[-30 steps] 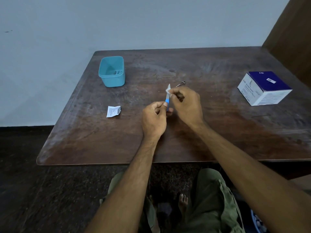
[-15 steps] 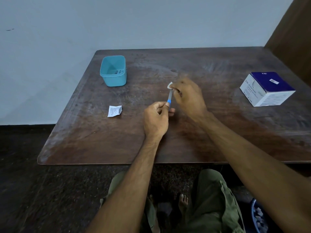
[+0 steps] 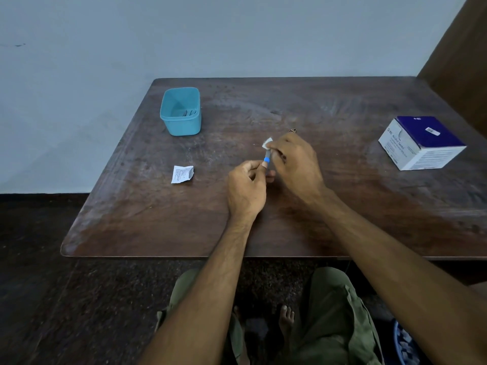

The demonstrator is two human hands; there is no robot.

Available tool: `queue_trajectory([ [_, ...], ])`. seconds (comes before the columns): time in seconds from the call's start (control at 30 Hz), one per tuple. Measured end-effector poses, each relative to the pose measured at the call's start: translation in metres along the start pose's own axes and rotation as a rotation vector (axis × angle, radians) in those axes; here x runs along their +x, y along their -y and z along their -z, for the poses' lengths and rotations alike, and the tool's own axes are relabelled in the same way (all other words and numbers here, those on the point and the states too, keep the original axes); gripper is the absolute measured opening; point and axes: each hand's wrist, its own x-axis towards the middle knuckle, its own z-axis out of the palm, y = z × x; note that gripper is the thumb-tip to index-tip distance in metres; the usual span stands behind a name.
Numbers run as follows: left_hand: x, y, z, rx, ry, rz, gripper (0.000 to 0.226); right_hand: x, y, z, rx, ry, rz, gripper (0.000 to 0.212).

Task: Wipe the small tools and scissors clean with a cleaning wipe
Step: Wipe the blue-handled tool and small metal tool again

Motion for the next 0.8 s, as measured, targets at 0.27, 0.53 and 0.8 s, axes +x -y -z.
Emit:
queue_trajectory([
  [0.27,0.005,0.005,0.002,0.023,-0.065,-0.023,0.016,-0.024,0.010,0.000,0.037,0.040,0.082,0.021],
  [0.53,0.006,0.008,0.011,-0.076,0.051,-0.001,0.021,-0.017,0.014,-0.006,0.065,0.009,0.000,0.024],
  [0.8,0.010,0.009,0.013,-0.238,0.095,0.061,0.023,-0.025,0.017,-0.007,0.062,0.025,0.030,0.021],
])
